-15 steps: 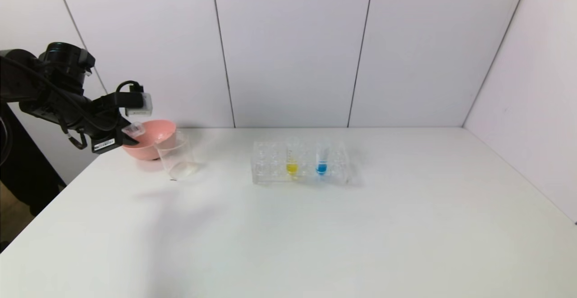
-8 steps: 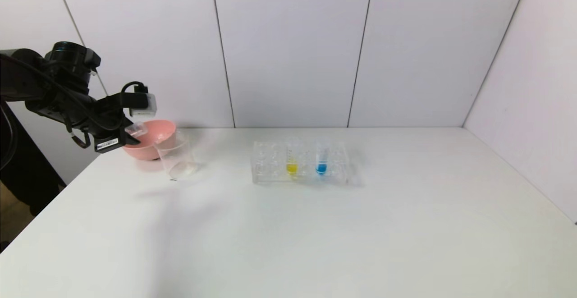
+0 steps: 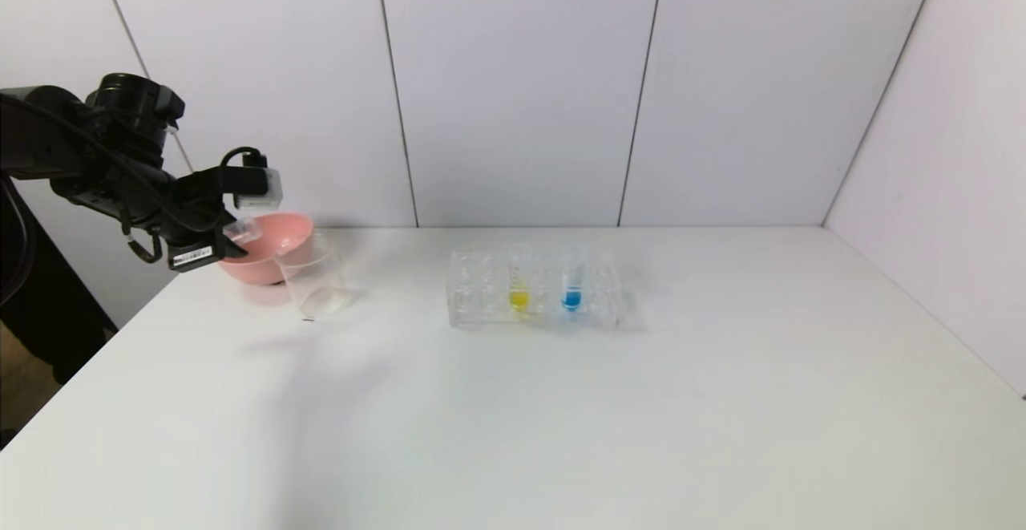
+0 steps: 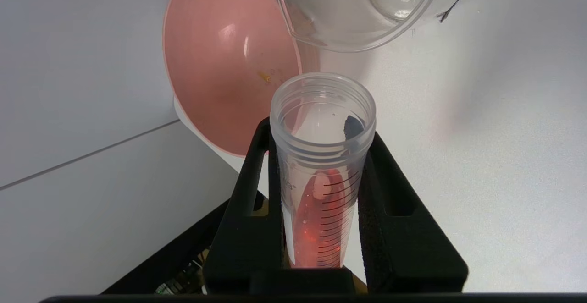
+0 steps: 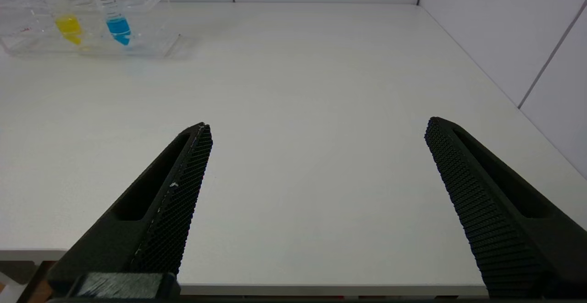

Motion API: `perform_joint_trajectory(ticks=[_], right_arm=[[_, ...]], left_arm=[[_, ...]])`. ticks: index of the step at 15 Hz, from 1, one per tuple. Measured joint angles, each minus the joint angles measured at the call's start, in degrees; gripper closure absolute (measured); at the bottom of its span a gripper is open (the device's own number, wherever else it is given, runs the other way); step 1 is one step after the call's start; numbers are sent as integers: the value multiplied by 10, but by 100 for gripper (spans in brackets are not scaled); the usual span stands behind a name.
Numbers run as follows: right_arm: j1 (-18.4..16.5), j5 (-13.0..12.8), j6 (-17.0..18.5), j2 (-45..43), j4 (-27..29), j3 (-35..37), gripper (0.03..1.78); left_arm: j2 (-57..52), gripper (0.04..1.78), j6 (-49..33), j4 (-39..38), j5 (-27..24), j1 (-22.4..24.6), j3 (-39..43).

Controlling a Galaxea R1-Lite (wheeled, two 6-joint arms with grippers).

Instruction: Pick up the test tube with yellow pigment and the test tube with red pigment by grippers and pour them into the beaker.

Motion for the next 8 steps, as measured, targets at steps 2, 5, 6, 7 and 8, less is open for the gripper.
perform_joint_trajectory(ticks=[2,5,6,7,8], right_arm=[[0,0,0,0,0,0,11],[0,0,0,0,0,0,11],[0,0,0,0,0,0,11],[0,0,0,0,0,0,11],[0,0,0,0,0,0,11]], left_arm=[[0,135,0,0,1,-2,-1],[2,135,-1,11,1,-5,-6],[3,135,-1,13,2,-6,-8],[3,135,-1,17,4,-6,-10],[4,135,-1,21,5,-6,-11]])
